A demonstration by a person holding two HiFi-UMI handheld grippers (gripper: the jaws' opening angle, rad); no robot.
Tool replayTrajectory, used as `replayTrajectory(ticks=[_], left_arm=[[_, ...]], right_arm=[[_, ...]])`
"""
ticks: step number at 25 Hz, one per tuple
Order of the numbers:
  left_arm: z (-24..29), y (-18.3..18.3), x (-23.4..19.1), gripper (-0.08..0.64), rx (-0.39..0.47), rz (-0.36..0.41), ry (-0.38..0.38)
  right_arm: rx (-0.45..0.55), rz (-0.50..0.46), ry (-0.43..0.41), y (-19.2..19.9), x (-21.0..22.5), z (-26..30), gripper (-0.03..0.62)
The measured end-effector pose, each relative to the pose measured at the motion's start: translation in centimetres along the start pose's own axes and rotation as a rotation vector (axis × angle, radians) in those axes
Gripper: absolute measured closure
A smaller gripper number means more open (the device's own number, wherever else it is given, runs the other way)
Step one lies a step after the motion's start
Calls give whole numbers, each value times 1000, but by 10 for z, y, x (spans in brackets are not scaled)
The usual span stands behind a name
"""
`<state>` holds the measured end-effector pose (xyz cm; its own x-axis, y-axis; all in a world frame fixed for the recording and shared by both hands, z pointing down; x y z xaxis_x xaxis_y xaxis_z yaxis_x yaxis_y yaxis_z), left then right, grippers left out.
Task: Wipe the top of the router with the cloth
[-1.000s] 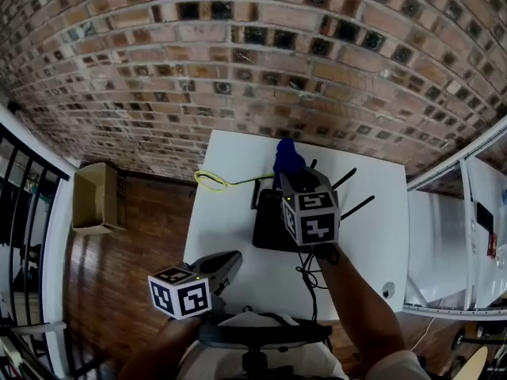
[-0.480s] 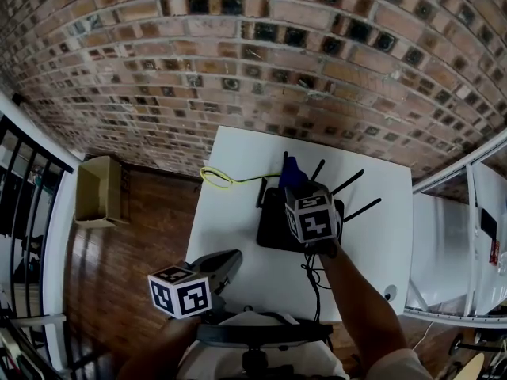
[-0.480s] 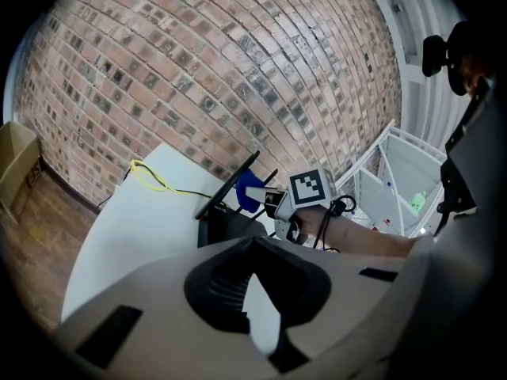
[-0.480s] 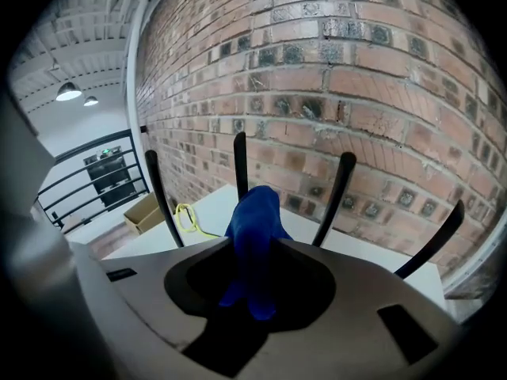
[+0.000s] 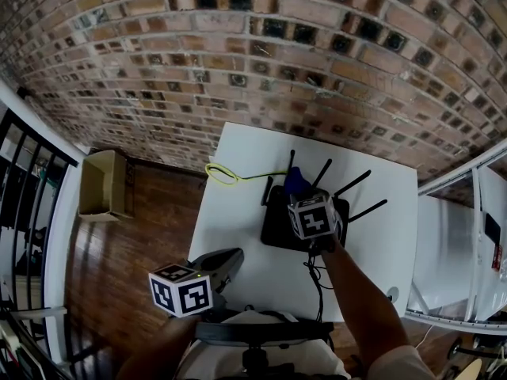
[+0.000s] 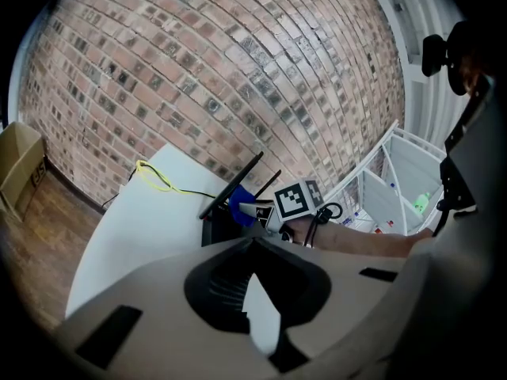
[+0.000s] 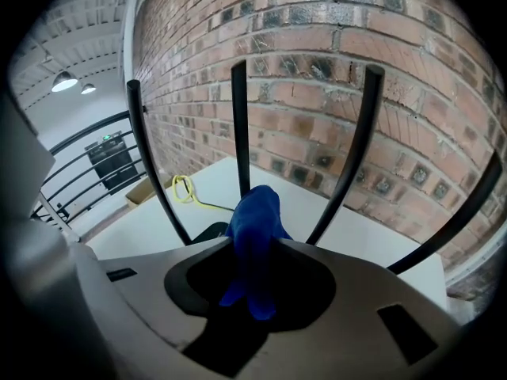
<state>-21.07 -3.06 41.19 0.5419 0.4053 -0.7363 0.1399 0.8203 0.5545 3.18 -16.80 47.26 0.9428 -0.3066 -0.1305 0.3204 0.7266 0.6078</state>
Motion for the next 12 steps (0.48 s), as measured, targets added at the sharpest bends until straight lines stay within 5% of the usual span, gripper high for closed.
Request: replayTrajectory(ticks=[7, 12], left_arm=[[1, 2, 2, 532, -1, 0, -8], [2, 3, 5, 532, -4, 4, -6]], right_arm=[[-75, -10, -21, 13, 4, 14, 457], [-36, -21, -23, 9, 8, -2, 457]])
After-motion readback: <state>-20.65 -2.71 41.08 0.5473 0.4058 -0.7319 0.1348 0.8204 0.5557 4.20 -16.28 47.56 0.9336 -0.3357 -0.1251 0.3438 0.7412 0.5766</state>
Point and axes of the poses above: the fingertips, and each gripper's own axes: z forward along the fingers, x to its right, y out of its underside, the point moved 9 cm from there along -z, backward along the fingers, and after that the axes turned 4 degrees about y, right-handed, at the moved point
